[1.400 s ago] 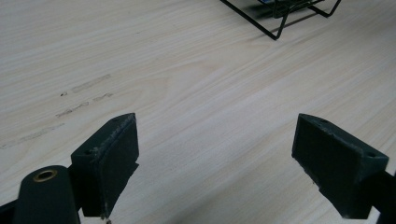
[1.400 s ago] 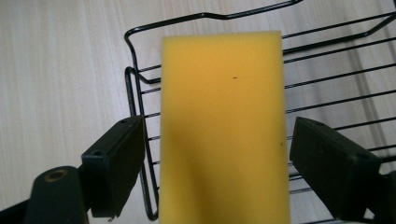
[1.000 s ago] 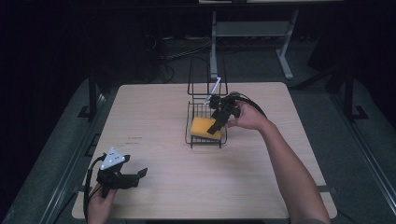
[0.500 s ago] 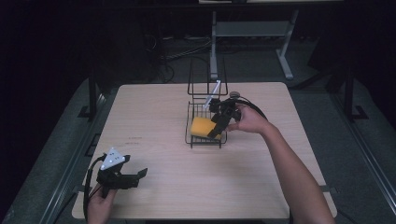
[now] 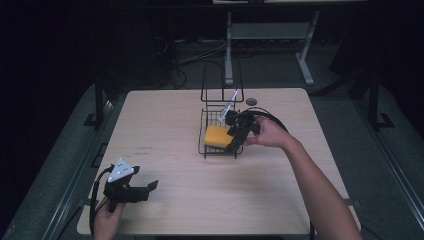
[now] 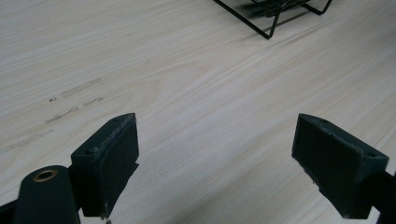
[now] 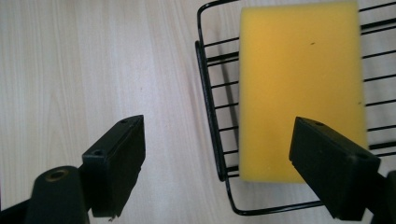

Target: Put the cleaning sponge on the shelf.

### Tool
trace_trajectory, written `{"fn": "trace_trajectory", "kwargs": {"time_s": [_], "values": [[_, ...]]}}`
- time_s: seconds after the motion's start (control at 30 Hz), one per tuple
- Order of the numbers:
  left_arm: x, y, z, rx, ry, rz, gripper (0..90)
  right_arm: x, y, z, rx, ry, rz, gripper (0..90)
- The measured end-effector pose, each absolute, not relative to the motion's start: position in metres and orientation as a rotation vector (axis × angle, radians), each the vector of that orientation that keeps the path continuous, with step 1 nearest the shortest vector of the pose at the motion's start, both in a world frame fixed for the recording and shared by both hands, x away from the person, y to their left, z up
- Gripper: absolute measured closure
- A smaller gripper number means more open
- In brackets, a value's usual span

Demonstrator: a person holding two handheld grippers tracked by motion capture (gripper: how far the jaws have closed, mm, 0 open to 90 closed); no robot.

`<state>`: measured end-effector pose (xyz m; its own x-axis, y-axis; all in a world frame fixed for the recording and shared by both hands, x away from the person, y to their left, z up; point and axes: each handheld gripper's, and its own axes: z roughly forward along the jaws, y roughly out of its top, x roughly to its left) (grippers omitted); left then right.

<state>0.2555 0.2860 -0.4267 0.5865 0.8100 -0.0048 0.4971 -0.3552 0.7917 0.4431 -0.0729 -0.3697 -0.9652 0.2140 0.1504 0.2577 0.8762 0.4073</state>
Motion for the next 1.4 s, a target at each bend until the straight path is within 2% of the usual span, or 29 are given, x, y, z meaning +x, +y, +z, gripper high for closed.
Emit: {"fn": "trace_trajectory", "kwargs": {"time_s": [1.4], "values": [[0.255, 0.283, -0.427, 2.032, 1.035, 0.499, 14.1, 0.393, -0.092, -0.388, -0.308, -2.936, -0.645, 18.2]]}}
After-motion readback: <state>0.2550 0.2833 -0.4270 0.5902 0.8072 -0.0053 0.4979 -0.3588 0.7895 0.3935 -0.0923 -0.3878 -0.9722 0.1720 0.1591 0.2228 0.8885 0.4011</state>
